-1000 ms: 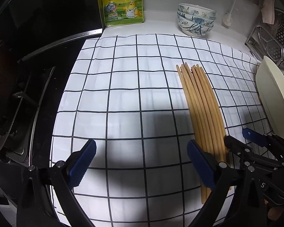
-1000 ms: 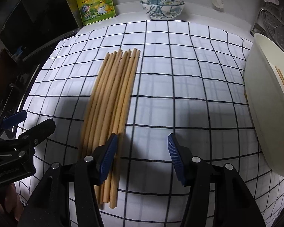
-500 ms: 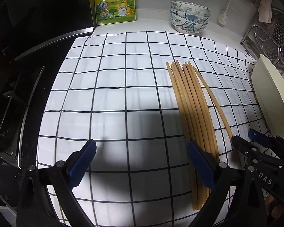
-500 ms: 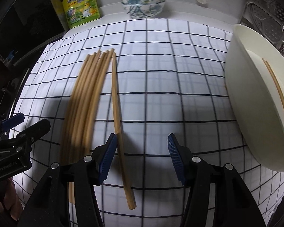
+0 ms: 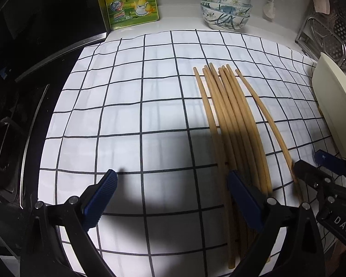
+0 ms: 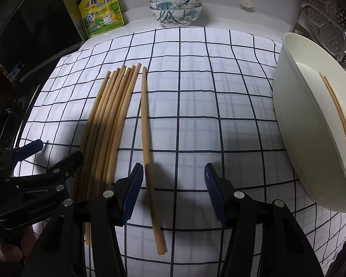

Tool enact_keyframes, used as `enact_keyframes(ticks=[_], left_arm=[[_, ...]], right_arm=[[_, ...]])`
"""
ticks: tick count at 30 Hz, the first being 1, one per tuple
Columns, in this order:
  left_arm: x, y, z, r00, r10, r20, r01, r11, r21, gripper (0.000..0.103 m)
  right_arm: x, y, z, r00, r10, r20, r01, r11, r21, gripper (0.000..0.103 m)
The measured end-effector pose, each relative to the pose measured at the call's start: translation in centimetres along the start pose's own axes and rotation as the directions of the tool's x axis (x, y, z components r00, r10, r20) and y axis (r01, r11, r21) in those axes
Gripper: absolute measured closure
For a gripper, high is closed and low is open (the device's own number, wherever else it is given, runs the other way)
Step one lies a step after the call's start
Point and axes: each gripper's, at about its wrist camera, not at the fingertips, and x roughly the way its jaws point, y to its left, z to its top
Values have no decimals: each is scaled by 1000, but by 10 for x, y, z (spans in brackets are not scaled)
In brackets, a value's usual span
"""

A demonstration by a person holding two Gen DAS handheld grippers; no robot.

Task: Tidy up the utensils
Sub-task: 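Close the left tool on one chopstick while the right tool grasps another, then carry both held chopsticks up and over the basin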

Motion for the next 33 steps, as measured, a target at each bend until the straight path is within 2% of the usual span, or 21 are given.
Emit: enact_keyframes(ticks=[4,7,10,15,21,22,23,26,27,28,33], left_arm=[[5,3,0,999,0,-34,-1,1000,-31,8],[6,2,2,999,24,-23,-25,999,-27,7],[8,6,5,999,28,-18,-29,998,-60,8],[9,6,10,1000,26,0,-26,998,-64,13],[5,-5,12,1000,8,23,-8,1000,-29,36],[4,-6,12,1000,4,25,-4,1000,-23,43],[3,-8,12,1000,0,27,0,1000,-15,48],[1,-11,14,1000,-14,23,13,1000,7,79],[1,-12,15,1000,-18,18,17,1000,11,84],[1,-14,16,1000,-24,10,23,1000,18,96],[2,-16,19,999,-44,-18,44,998,33,96]], right_arm=[[2,-1,1,1000,7,2,-7,1000,1,50],[3,0,1,1000,14,0,-14,1000,-4,50],[8,1,3,1000,17,-2,-17,1000,-12,50],[13,8,5,1000,-27,15,28,998,-62,50],[18,13,7,998,-39,42,43,995,-91,51],[18,14,7,998,-34,44,38,995,-96,53],[18,15,8,998,-31,45,36,994,-101,57],[17,20,9,999,-22,44,27,992,-125,75],[17,22,9,999,-18,42,24,991,-131,85],[17,23,9,999,-15,39,20,991,-135,97],[16,18,11,1000,12,24,-10,994,-106,97]])
